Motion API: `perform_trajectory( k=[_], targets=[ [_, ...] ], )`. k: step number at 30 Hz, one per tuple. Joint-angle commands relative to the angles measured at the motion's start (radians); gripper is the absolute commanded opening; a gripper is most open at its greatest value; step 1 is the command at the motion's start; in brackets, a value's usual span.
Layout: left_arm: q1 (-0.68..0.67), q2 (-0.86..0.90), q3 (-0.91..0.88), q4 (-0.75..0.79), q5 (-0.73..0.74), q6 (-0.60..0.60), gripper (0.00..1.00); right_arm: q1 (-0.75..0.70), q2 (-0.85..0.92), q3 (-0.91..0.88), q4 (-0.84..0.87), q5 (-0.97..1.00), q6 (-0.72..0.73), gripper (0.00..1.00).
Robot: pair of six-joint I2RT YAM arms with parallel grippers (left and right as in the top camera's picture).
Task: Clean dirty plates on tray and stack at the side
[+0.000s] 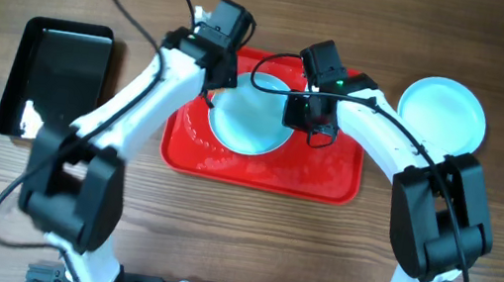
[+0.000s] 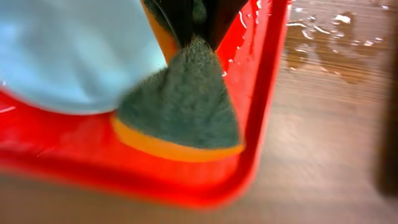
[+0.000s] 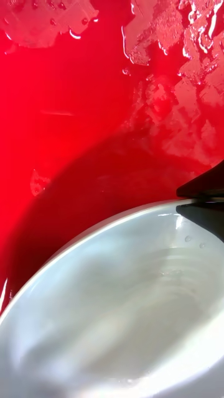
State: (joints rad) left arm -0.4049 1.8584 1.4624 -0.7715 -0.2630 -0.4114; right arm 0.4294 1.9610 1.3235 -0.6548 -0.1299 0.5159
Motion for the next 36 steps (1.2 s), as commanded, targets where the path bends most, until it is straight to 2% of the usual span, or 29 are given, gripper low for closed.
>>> perform_trajectory(
  k=[1,4,8,12,20,23,27,29,31,36],
  targets=[
    [0.003,-0.041,-0.003,0.010,0.072,0.011,0.04,0.000,0.013,-0.008,-0.001,0.019,0.011,0.04],
    [0.001,-0.020,-0.009,0.024,0.246,0.011,0.04,0.000,0.013,-0.008,-0.001,0.018,0.013,0.04],
    [-0.013,0.030,-0.025,0.035,0.384,-0.023,0.04,0.000,0.013,-0.008,0.001,0.019,0.018,0.04],
    [-0.034,0.073,-0.025,-0.005,0.427,-0.023,0.04,-0.001,0.013,-0.008,0.006,0.019,0.017,0.04],
    [-0.051,0.138,-0.026,-0.093,0.422,-0.005,0.04,-0.001,0.013,-0.008,0.010,0.019,0.014,0.04],
    [-0.050,0.141,-0.026,-0.144,0.309,0.019,0.04,-0.001,0.013,-0.008,0.010,0.019,0.014,0.04],
    [-0.045,0.141,-0.025,-0.192,0.040,0.015,0.04,-0.001,0.013,-0.008,0.011,0.019,0.014,0.04],
    [-0.041,0.138,-0.023,-0.195,-0.033,0.014,0.04,-0.001,0.013,-0.008,0.011,0.019,0.015,0.04],
    [-0.034,0.129,-0.010,-0.195,-0.098,0.011,0.04,-0.001,0.013,-0.008,0.011,0.019,0.014,0.04],
    [-0.029,0.069,0.048,-0.194,-0.135,0.011,0.04,-0.001,0.013,-0.008,0.014,0.023,0.013,0.04]
  ],
)
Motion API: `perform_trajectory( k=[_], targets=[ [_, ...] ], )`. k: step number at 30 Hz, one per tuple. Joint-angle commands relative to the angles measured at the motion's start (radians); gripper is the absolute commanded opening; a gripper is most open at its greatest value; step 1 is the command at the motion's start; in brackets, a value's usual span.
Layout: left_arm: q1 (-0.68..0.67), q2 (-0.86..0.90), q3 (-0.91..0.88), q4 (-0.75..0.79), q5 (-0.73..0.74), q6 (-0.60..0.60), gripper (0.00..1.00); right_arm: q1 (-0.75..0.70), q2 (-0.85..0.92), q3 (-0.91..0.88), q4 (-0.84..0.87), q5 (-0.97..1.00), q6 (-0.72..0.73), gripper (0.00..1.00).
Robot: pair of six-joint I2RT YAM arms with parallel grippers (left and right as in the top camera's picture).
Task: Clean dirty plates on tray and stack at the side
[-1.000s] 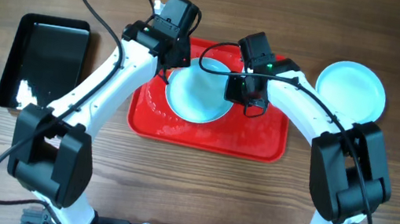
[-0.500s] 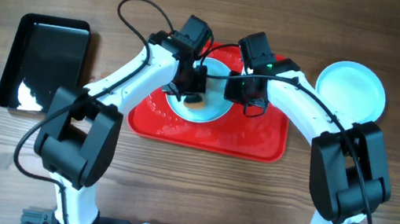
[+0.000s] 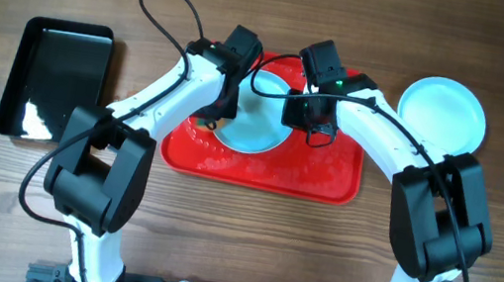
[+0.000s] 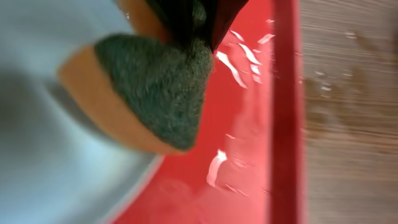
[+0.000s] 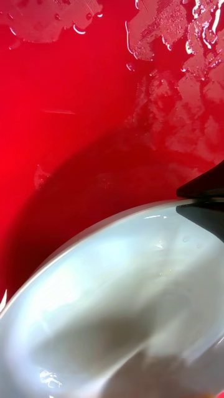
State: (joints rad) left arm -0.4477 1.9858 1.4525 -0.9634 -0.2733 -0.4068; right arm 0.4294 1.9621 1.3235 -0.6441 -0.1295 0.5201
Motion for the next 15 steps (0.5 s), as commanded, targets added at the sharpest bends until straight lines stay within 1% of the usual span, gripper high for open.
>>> perform_trajectory(
  k=[1,5,8,12,14,15],
  targets=[
    [0.014,-0.076,0.072,-0.003,-0.125,0.002,0.04,-0.001,0.011,-0.008,0.005,0.023,0.005,0.04],
    [0.015,-0.185,0.101,-0.005,-0.120,-0.002,0.04,-0.005,0.010,0.000,0.011,0.030,-0.009,0.04],
    [0.022,-0.238,0.101,-0.046,-0.104,-0.048,0.04,-0.016,0.001,0.031,-0.019,0.043,-0.043,0.04],
    [0.041,-0.248,0.099,-0.094,0.005,-0.050,0.04,-0.044,-0.038,0.098,-0.091,0.091,-0.061,0.04],
    [0.047,-0.242,0.088,-0.100,0.043,-0.050,0.04,-0.051,-0.059,0.137,-0.120,0.113,-0.109,0.04],
    [0.048,-0.238,0.076,-0.098,0.051,-0.050,0.04,-0.052,-0.075,0.169,-0.152,0.158,-0.139,0.04]
  ],
)
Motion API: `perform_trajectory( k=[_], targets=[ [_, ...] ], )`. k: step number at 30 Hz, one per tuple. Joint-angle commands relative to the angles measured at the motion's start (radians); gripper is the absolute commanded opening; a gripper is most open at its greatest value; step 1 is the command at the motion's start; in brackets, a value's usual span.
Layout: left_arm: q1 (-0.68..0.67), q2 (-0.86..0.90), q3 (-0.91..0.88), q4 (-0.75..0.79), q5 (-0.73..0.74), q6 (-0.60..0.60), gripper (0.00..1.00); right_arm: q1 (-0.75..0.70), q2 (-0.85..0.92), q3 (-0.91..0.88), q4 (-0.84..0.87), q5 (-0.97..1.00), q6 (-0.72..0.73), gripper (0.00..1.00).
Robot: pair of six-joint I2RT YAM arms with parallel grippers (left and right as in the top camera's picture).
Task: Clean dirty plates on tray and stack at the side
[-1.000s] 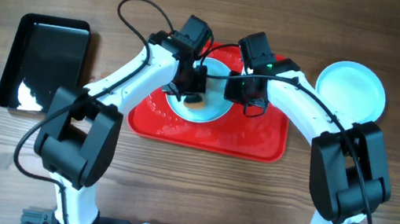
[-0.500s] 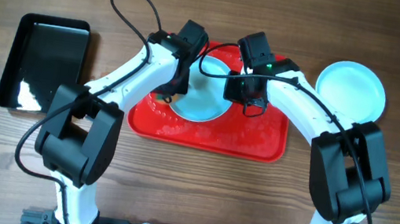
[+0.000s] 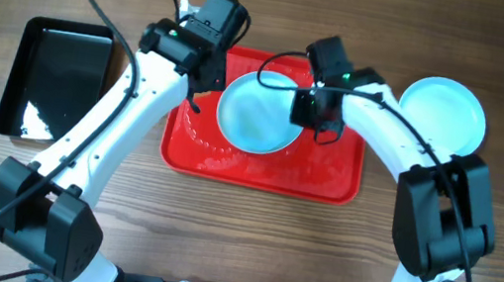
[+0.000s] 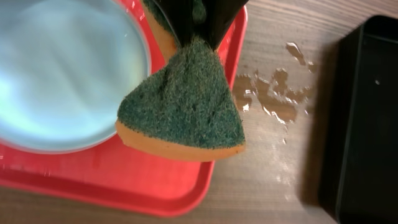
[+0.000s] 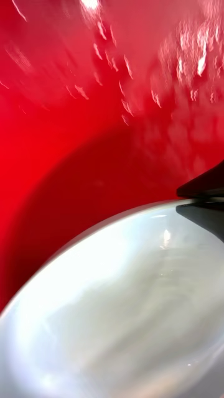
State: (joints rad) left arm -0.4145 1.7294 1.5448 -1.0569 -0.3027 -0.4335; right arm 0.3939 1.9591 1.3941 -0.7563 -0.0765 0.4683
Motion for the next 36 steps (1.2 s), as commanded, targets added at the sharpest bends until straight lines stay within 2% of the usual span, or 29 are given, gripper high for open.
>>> perform_trajectory(
  k=[1,5,10,17,19,24,29,36],
  targets=[
    [0.015,0.019,-0.026,0.002,0.082,-0.024,0.04,-0.016,-0.080,0.120,-0.063,0.146,-0.103,0.04],
    [0.016,0.019,-0.079,0.048,0.090,-0.024,0.04,0.000,-0.129,0.212,-0.162,0.414,-0.165,0.04],
    [0.016,0.019,-0.100,0.076,0.096,-0.024,0.04,0.042,-0.196,0.251,-0.198,0.615,-0.297,0.04],
    [0.016,0.019,-0.100,0.076,0.097,-0.024,0.04,0.160,-0.245,0.251,-0.225,1.169,-0.431,0.04],
    [0.016,0.019,-0.100,0.077,0.097,-0.024,0.04,0.199,-0.245,0.250,-0.225,1.274,-0.460,0.04],
    [0.016,0.019,-0.100,0.076,0.097,-0.023,0.04,0.278,-0.245,0.250,-0.206,1.391,-0.537,0.04],
    [0.017,0.019,-0.100,0.077,0.097,-0.024,0.04,0.326,-0.245,0.250,-0.166,1.413,-0.600,0.04],
    [0.035,0.019,-0.100,0.069,0.097,-0.023,0.04,0.342,-0.245,0.250,-0.162,1.472,-0.603,0.04]
  ],
)
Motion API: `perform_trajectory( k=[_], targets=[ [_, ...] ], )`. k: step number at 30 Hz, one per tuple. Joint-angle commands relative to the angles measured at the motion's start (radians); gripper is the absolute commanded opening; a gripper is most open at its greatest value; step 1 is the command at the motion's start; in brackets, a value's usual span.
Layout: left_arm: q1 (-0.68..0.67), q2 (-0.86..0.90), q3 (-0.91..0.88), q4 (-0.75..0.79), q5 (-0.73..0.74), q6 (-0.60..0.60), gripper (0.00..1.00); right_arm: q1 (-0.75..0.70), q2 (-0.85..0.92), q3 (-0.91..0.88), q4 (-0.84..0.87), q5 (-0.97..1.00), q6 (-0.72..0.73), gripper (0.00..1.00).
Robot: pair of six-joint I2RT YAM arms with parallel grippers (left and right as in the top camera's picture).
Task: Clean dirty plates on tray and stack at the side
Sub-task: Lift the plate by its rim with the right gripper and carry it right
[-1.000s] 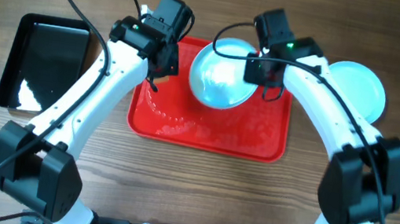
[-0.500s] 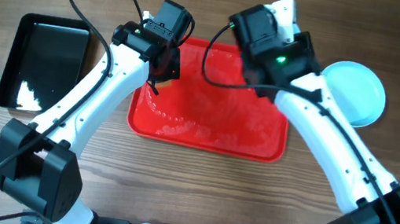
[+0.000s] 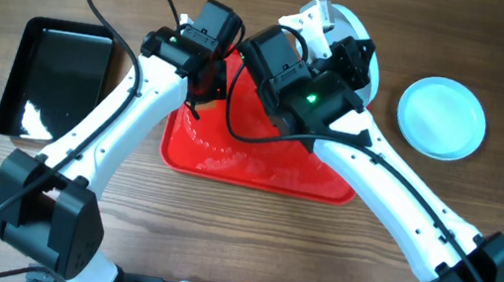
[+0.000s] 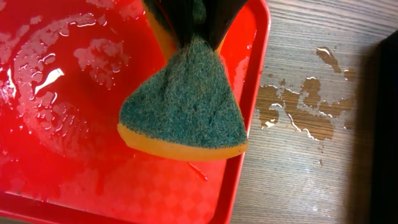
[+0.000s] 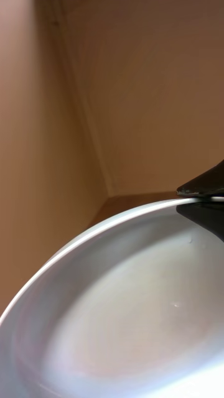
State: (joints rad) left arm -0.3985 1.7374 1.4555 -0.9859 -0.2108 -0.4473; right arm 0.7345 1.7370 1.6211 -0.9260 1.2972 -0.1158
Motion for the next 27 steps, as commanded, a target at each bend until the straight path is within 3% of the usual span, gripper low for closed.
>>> perform_trajectory(
  k=[1,9,16,21,27],
  targets=[
    [0.023,0.011,-0.011,-0.002,0.005,-0.010,0.04,0.001,-0.023,0.023,0.011,0.127,-0.019,0.04],
    [0.047,0.011,-0.011,-0.002,0.032,-0.010,0.04,-0.001,-0.023,0.023,0.020,0.073,-0.013,0.05],
    [0.048,0.011,-0.011,-0.006,0.035,-0.010,0.04,-0.086,-0.023,0.023,-0.020,-0.402,0.145,0.05],
    [0.048,0.011,-0.012,-0.010,0.035,-0.009,0.04,-0.339,-0.023,0.023,-0.045,-0.921,0.211,0.04],
    [0.047,0.011,-0.012,-0.010,0.035,-0.005,0.04,-0.696,-0.023,0.014,-0.034,-1.363,0.249,0.04]
  ],
)
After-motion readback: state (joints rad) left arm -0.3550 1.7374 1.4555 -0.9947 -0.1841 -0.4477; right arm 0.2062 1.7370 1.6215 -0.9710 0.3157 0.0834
